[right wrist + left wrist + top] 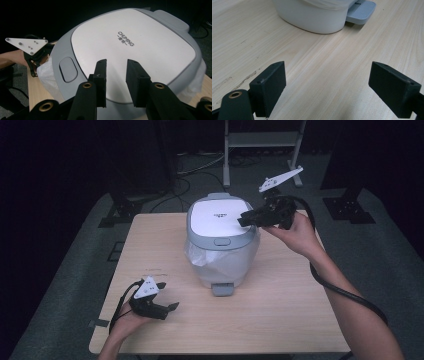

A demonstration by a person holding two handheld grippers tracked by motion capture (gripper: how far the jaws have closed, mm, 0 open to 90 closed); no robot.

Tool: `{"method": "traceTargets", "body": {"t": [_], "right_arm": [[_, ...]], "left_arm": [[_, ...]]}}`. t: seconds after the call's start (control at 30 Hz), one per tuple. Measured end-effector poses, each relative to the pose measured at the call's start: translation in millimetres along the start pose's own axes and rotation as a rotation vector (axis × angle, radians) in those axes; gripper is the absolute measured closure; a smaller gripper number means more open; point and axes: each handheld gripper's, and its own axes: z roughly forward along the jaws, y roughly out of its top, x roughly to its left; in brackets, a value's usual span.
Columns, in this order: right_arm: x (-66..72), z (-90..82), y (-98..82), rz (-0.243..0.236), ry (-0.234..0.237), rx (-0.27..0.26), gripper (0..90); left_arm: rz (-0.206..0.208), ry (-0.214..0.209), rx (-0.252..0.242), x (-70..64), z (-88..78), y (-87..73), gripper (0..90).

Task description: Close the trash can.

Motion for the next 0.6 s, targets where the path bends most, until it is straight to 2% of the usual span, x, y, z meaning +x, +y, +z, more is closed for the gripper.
{"method": "traceTargets", "body": {"t": [0.23, 0.37, 0.6], "right_arm": [[-6.4, -14.9, -8.5, 0.017, -0.017, -0.017, 66.3], [-8.6, -19.4, -14.5, 0.019, -0.029, -0.014, 64.8], [-16.5, -26.6, -29.4, 0.051, -0.037, -0.023, 62.2]], "left_arm": [[-0.002, 0.002, 0.0, 0.3, -0.1, -0.4, 13.3], [0.0, -0.002, 0.005, -0.1, 1.0, -0.9, 13.3], [-0.002, -0.001, 0.006, 0.7, 1.2, -1.6, 13.3]]}}
